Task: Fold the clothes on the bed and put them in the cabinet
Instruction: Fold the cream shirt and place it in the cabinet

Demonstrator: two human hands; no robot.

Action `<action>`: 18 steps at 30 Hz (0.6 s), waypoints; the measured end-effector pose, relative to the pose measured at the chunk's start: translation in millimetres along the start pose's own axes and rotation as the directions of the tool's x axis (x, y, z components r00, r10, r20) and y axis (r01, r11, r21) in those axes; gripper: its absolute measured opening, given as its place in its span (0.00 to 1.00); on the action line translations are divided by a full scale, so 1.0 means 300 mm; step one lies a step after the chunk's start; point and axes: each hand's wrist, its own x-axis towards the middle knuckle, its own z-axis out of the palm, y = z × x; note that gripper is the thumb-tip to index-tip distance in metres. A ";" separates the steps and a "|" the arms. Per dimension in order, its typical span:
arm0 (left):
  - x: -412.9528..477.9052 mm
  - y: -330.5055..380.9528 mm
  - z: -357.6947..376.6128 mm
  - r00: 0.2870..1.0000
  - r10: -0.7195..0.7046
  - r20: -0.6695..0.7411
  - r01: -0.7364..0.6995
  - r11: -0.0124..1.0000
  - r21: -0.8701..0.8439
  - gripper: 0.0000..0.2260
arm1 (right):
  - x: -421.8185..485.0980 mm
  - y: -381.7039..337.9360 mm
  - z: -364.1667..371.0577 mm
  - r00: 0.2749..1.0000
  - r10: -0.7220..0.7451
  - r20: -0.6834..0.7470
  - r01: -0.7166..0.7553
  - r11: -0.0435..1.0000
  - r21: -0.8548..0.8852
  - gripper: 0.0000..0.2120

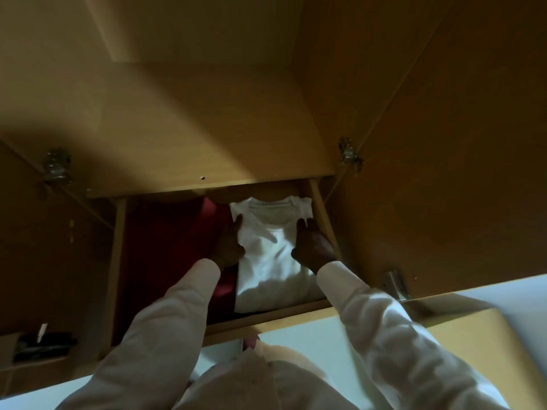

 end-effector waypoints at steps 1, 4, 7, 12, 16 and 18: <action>0.001 -0.012 -0.002 1.000 0.002 0.010 -0.003 0.999 0.052 0.43 | -0.007 0.002 0.026 0.997 0.029 0.069 -0.033 0.998 0.060 0.36; 0.002 -0.027 0.004 0.999 -0.040 0.024 0.034 0.982 0.184 0.42 | -0.005 0.040 0.094 0.984 0.126 0.129 -0.150 0.968 0.203 0.38; -0.017 -0.024 0.016 0.997 -0.059 0.047 0.038 0.930 0.365 0.41 | -0.001 0.044 0.098 0.983 0.132 0.130 -0.162 0.952 0.259 0.38; -0.039 -0.028 0.011 0.998 -0.064 0.015 0.046 0.848 0.527 0.39 | 0.144 0.015 -0.005 0.994 0.085 -0.066 -0.046 0.888 0.458 0.37; -0.062 -0.028 -0.008 1.000 0.004 -0.007 0.001 0.801 0.599 0.37 | 0.254 -0.007 -0.036 1.000 0.012 -0.026 -0.002 0.939 0.343 0.26; -0.071 -0.029 -0.015 1.000 0.000 -0.017 0.010 0.830 0.558 0.36 | 0.255 -0.017 -0.032 0.999 0.030 -0.045 -0.012 0.938 0.345 0.29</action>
